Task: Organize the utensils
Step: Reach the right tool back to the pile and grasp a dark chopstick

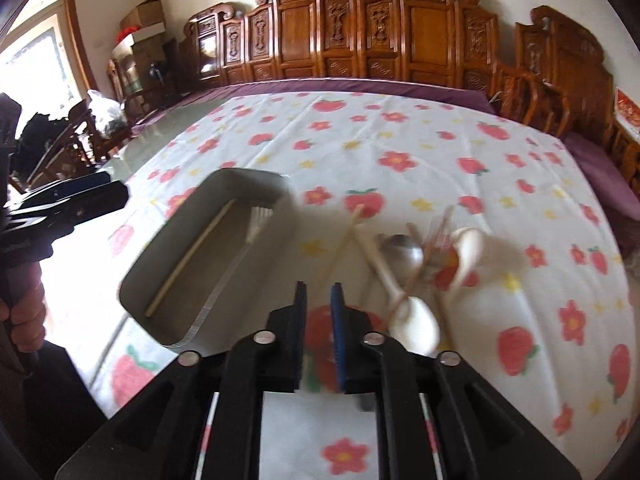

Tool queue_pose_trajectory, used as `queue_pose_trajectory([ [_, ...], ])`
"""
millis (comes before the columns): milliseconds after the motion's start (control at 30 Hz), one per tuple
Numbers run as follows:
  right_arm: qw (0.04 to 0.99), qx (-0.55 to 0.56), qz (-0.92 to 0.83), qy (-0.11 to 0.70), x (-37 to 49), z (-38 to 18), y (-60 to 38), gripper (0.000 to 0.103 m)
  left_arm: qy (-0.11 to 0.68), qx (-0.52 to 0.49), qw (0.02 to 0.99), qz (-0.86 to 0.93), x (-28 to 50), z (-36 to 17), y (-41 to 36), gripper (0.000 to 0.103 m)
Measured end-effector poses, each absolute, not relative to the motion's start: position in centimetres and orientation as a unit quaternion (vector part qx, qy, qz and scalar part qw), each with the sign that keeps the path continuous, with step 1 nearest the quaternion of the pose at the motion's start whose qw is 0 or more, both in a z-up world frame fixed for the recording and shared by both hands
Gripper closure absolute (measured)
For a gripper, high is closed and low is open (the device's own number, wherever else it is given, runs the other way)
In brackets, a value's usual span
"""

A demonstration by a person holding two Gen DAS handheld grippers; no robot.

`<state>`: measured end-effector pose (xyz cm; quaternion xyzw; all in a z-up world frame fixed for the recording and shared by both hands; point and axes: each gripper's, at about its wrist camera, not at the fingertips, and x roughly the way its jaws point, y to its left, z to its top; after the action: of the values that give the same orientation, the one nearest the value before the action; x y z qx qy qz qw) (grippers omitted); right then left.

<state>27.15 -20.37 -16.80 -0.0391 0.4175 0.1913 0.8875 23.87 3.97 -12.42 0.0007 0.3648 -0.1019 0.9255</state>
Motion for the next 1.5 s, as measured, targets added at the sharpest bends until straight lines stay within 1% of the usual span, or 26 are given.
queue_pose_trajectory([
  [167,0.891,-0.052,0.168,0.420,28.2,-18.5,-23.7,0.082,0.370,0.012,0.921,-0.123,23.8,-12.8,1.0,0.021],
  [300,0.887,-0.066,0.170,0.424,29.0,-20.0,-24.0,0.075,0.375,0.017,0.917,-0.137,23.7,-13.2,-0.8,0.021],
  [800,0.886,-0.036,0.168,0.430,32.4,-23.0,-22.5,0.075,0.387,0.034,0.909,-0.150,23.3,-15.0,-3.5,0.021],
  [967,0.886,-0.044,0.155,0.435,33.3,-23.7,-22.1,0.075,0.383,0.039,0.911,-0.144,23.1,-15.4,-4.0,0.021],
  [1067,0.884,-0.036,0.155,0.440,33.2,-23.5,-22.7,0.082,0.382,0.037,0.913,-0.139,23.0,-15.6,-4.1,0.021],
  [1100,0.884,-0.038,0.151,0.440,33.2,-23.4,-22.9,0.088,0.382,0.035,0.913,-0.138,23.0,-15.6,-4.1,0.021],
  [1233,0.879,-0.020,0.144,0.455,33.4,-23.6,-24.7,0.093,0.376,0.040,0.917,-0.129,22.9,-15.2,-4.5,0.021],
  [1333,0.877,0.001,0.149,0.457,33.4,-23.6,-25.9,0.095,0.376,0.048,0.917,-0.124,23.0,-14.8,-5.0,0.021],
  [1500,0.883,0.031,0.161,0.441,33.3,-21.9,-27.8,0.097,0.386,0.072,0.912,-0.114,23.6,-14.5,-6.3,0.021],
])
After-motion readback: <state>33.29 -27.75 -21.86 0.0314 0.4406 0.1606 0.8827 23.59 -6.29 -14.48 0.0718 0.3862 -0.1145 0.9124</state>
